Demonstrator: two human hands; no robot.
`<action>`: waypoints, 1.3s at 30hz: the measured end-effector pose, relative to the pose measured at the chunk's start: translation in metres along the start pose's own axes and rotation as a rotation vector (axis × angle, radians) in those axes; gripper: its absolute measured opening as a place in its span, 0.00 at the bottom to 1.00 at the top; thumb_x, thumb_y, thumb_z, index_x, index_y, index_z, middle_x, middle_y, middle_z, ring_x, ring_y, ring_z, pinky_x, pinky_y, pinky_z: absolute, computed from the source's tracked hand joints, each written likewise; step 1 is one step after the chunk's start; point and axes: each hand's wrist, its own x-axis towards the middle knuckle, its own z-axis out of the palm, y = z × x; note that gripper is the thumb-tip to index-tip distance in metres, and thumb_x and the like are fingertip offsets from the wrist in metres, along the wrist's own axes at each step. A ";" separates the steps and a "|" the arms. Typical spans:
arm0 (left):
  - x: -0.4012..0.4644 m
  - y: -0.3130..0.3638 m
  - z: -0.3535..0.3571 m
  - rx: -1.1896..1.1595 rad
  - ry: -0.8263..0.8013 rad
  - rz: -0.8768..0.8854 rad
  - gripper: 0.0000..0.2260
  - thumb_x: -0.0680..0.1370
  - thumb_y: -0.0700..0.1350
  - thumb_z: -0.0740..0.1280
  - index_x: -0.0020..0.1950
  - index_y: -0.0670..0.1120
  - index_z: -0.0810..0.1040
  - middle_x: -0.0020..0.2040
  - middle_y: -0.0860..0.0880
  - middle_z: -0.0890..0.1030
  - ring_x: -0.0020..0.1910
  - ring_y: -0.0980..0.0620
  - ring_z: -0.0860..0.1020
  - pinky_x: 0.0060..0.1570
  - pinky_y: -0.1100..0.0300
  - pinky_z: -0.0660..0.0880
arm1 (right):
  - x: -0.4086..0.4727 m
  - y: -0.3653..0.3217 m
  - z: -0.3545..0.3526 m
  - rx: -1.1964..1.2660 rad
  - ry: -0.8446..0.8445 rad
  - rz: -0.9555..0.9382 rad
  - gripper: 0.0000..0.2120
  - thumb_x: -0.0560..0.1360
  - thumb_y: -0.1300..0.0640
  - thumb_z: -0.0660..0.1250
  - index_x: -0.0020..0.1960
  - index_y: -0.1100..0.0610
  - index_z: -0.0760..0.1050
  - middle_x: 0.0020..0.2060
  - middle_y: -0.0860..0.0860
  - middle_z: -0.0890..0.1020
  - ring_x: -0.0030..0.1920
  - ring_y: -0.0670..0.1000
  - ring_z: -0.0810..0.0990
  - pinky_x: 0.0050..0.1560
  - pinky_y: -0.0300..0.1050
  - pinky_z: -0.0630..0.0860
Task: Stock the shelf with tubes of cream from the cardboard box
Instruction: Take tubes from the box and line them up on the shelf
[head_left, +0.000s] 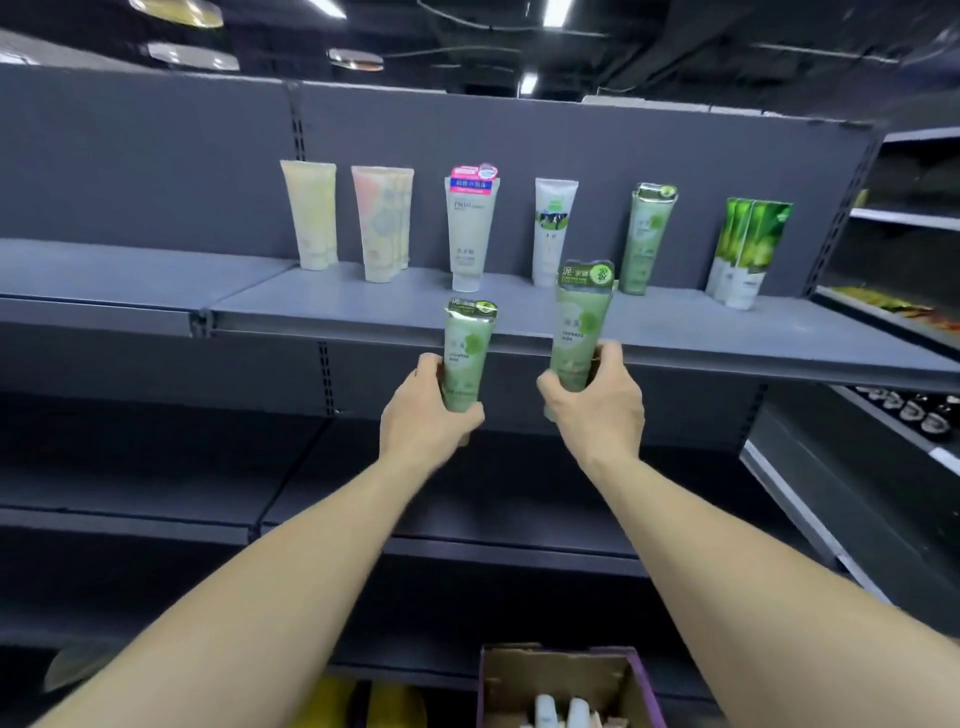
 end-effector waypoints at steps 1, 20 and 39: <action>0.002 0.006 -0.005 -0.007 0.018 0.024 0.20 0.67 0.54 0.72 0.55 0.53 0.69 0.49 0.56 0.79 0.46 0.51 0.79 0.45 0.54 0.75 | 0.005 -0.008 -0.004 0.001 0.009 -0.017 0.13 0.67 0.44 0.67 0.47 0.45 0.67 0.38 0.43 0.80 0.39 0.47 0.80 0.41 0.46 0.77; 0.065 0.134 0.005 -0.102 0.161 0.011 0.22 0.70 0.52 0.74 0.58 0.48 0.70 0.54 0.50 0.80 0.51 0.47 0.79 0.49 0.51 0.78 | 0.097 -0.024 -0.074 0.002 0.076 0.015 0.18 0.73 0.49 0.68 0.61 0.49 0.71 0.47 0.45 0.79 0.46 0.51 0.78 0.43 0.44 0.72; 0.121 0.194 0.105 -0.149 0.111 0.008 0.22 0.69 0.50 0.76 0.57 0.46 0.71 0.55 0.49 0.79 0.54 0.47 0.79 0.51 0.51 0.77 | 0.221 0.030 -0.063 -0.074 0.005 0.092 0.20 0.72 0.51 0.73 0.60 0.56 0.72 0.53 0.52 0.81 0.51 0.55 0.79 0.44 0.44 0.70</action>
